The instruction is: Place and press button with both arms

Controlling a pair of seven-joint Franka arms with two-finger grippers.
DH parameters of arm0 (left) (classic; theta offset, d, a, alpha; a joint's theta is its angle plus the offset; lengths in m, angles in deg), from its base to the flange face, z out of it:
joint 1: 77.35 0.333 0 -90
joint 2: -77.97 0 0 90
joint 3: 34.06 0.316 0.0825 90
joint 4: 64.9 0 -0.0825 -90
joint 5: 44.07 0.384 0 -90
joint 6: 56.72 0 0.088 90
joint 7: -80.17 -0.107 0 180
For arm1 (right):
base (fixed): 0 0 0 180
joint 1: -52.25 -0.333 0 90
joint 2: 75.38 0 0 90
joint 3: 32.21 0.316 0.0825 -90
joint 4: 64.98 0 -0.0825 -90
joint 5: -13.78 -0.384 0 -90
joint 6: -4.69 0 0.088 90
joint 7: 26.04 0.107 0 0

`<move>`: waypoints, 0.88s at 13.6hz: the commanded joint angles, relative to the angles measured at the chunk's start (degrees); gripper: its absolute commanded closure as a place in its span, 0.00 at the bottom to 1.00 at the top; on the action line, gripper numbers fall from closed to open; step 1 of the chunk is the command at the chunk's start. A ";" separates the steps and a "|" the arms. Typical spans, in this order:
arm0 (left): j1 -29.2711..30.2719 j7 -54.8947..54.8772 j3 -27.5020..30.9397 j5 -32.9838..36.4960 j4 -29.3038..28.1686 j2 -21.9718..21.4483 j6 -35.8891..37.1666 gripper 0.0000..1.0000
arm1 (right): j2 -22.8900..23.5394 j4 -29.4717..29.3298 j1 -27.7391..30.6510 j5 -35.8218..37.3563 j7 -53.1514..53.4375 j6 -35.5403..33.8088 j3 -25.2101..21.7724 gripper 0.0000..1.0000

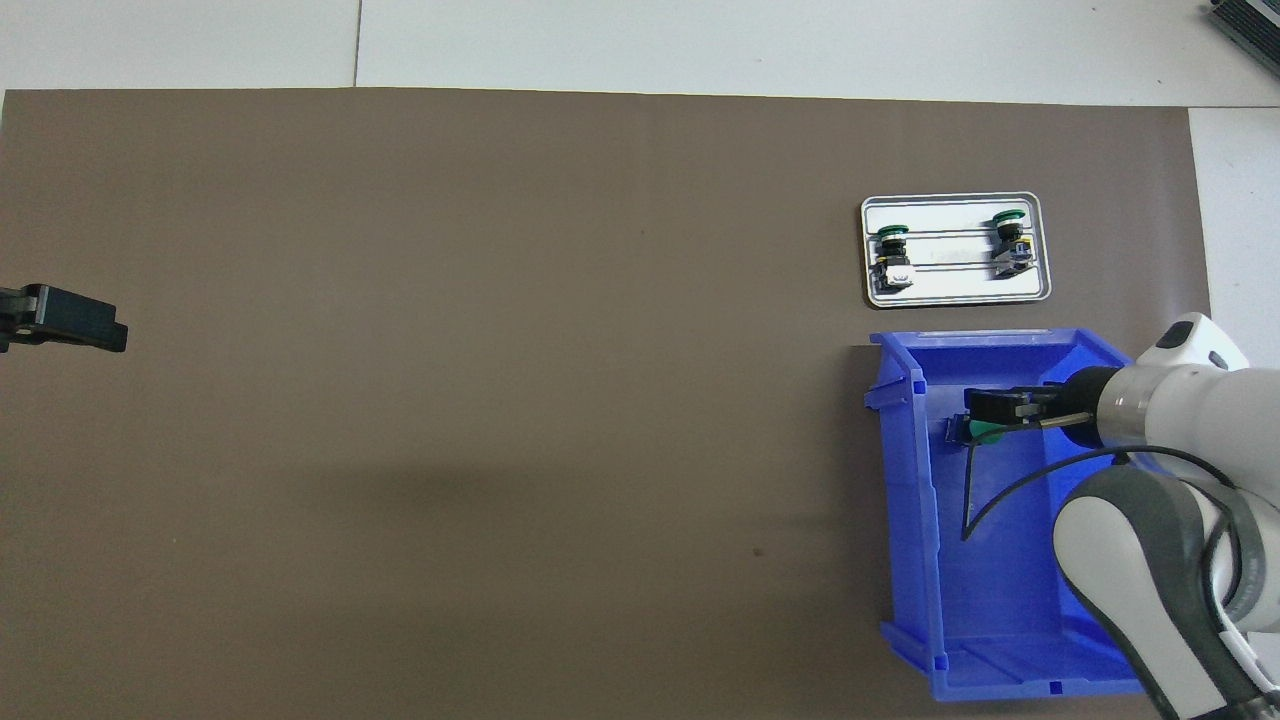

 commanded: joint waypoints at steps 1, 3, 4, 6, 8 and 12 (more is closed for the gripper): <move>0.56 -0.17 -0.36 0.96 -2.03 -1.73 -1.05 0.00 | 0.13 -4.25 0.16 2.34 5.44 -3.01 0.30 0.00; 0.47 -0.17 -0.36 0.96 -2.03 -1.73 -1.05 0.00 | 1.70 -10.65 0.16 7.70 11.58 -9.31 0.30 0.00; 0.47 -0.17 -0.36 0.96 -2.03 -1.73 -1.05 0.00 | 3.19 -15.30 0.16 8.94 14.40 -14.39 0.30 0.00; 0.56 -0.17 -0.36 0.96 -2.03 -1.73 -1.05 0.00 | 6.18 -25.23 0.07 10.96 16.18 -24.33 0.30 0.00; 0.56 -0.17 -0.36 0.96 -2.03 -1.73 -1.05 0.00 | 7.77 -32.28 0.34 12.20 16.18 -31.20 0.30 0.00; 0.47 -0.17 -0.36 0.96 -2.03 -1.73 -1.05 0.00 | 11.81 -44.43 0.87 12.02 16.62 -44.06 -1.19 0.00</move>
